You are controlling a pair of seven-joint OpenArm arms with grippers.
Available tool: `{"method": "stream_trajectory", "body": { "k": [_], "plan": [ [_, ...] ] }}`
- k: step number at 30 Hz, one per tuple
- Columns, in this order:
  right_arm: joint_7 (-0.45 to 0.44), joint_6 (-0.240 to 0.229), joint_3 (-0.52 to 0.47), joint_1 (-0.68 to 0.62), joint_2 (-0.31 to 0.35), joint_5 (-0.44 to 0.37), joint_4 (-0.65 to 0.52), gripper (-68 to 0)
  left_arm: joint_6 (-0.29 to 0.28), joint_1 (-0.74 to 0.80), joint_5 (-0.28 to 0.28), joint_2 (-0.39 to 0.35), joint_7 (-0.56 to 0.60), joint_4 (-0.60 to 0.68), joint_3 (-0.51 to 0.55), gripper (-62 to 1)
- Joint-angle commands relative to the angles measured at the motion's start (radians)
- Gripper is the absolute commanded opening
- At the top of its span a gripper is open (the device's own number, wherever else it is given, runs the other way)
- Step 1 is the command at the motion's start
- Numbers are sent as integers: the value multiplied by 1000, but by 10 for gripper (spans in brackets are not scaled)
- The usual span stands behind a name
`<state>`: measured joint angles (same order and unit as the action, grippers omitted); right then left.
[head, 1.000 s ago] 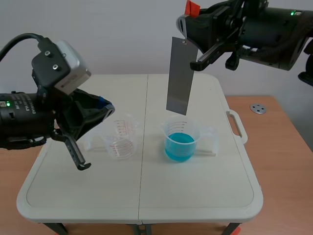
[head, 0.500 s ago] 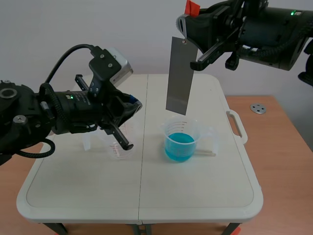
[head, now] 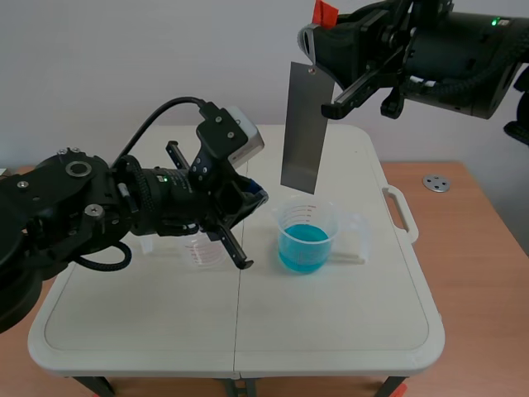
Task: Hold the metal plate by the orange handle, dip it into the blue solution, take it out and point at it, then put the plate back in the beaker on the left.
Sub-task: 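Raise the plate and point at it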
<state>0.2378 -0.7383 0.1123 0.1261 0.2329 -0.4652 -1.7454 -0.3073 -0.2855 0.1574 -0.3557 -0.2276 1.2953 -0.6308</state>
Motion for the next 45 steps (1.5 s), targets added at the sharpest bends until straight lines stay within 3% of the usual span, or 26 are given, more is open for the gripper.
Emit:
{"method": "stream_trajectory", "body": {
  "k": [1, 23, 27, 30, 35, 40, 45],
  "plan": [
    [-14, -7, -2, 13, 8, -18, -16, -660, 5, -14, 6, -5, 18, 24, 11, -593],
    [-15, -7, -2, 13, 8, -18, -16, -660, 6, -8, 6, -8, 42, 24, 11, -593],
    [-15, -7, -2, 13, 8, -18, -16, -660, 46, 30, 24, -48, 67, 56, 20, -593],
    [-15, -7, -2, 13, 8, -19, -16, -660, 87, 94, 71, -122, 82, 130, 49, -593],
    [-15, -7, -2, 13, 8, -18, -16, -660, 134, 274, 148, -278, 117, 286, 178, -593],
    [-15, -7, -2, 13, 8, -18, -16, -660, 142, 529, 219, -417, 158, 399, 404, -593],
    [-18, -7, -2, 16, 8, -19, -16, -660, 141, 800, 270, -451, 159, 439, 671, -593]
  ]
}}
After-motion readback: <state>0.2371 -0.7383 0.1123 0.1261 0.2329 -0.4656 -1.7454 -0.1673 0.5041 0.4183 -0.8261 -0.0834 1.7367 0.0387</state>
